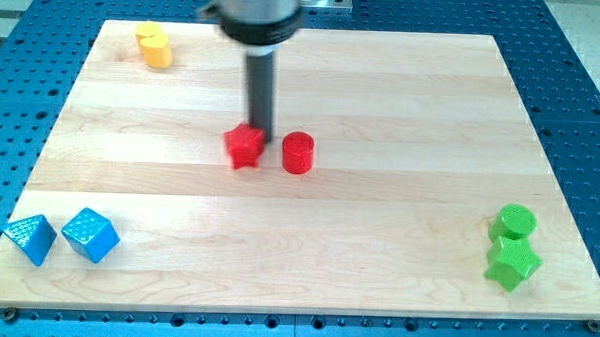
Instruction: Move the red star into the blue cube
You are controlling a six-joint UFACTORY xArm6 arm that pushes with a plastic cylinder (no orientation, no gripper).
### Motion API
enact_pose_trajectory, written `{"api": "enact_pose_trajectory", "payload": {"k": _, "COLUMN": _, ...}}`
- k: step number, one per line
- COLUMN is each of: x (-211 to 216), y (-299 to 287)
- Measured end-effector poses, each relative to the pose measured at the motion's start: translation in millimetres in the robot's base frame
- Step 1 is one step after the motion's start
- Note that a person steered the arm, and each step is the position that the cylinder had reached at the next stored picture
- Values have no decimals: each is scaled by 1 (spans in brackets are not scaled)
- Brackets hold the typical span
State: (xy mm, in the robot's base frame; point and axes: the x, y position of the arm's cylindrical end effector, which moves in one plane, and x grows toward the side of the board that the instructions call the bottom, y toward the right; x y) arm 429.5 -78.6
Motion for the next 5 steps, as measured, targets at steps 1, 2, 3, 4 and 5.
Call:
{"api": "enact_pose_trajectory", "payload": {"k": 1, "x": 31, "y": -65}}
{"api": "enact_pose_trajectory", "payload": {"k": 2, "x": 34, "y": -33}}
{"api": "enact_pose_trajectory", "payload": {"k": 3, "x": 35, "y": 16}}
{"api": "enact_pose_trajectory", "payload": {"k": 4, "x": 48, "y": 32}}
{"api": "enact_pose_trajectory", "payload": {"k": 5, "x": 65, "y": -33}}
